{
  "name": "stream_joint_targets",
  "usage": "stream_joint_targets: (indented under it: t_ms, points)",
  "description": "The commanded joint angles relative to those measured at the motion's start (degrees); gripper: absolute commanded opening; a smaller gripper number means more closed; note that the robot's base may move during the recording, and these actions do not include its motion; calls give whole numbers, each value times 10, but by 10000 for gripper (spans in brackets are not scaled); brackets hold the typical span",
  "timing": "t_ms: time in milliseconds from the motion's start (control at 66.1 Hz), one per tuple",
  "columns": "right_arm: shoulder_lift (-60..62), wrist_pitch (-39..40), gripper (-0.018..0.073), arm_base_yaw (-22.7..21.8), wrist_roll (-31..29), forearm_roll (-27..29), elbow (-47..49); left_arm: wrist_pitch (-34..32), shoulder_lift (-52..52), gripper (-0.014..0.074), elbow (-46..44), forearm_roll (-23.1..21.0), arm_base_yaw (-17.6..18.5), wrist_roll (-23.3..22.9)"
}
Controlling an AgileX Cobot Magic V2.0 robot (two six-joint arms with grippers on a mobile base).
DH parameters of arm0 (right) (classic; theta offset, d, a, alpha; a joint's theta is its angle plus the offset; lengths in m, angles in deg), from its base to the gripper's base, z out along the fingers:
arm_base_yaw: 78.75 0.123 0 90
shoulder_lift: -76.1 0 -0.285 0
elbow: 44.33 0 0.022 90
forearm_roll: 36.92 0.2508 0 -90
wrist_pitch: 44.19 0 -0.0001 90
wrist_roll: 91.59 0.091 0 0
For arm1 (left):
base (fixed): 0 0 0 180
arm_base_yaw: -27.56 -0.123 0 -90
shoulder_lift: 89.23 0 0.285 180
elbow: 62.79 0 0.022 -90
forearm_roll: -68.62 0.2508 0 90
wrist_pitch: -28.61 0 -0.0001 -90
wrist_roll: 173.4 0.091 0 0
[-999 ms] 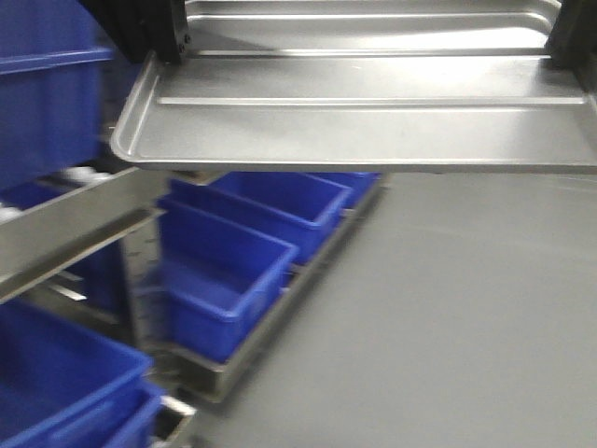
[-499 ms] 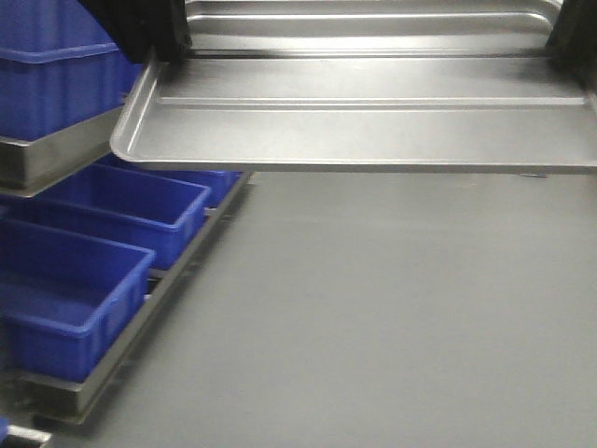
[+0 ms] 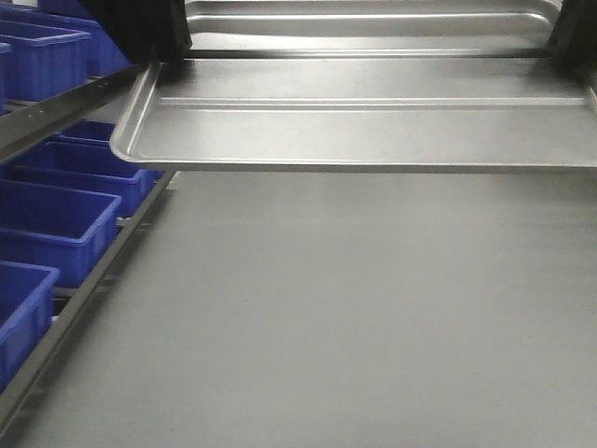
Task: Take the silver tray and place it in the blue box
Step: 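Hold the tray level with both grippers while turning away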
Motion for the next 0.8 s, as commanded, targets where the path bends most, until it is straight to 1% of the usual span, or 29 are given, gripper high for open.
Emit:
stream_joint_targets:
  t_ms: [0, 787]
  points:
    - [16, 1, 58, -4, -4, -50, 21, 22, 26, -105, -16, 43, 0, 6]
    - [16, 1, 58, -4, -4, -50, 21, 22, 26, -105, -16, 43, 0, 6]
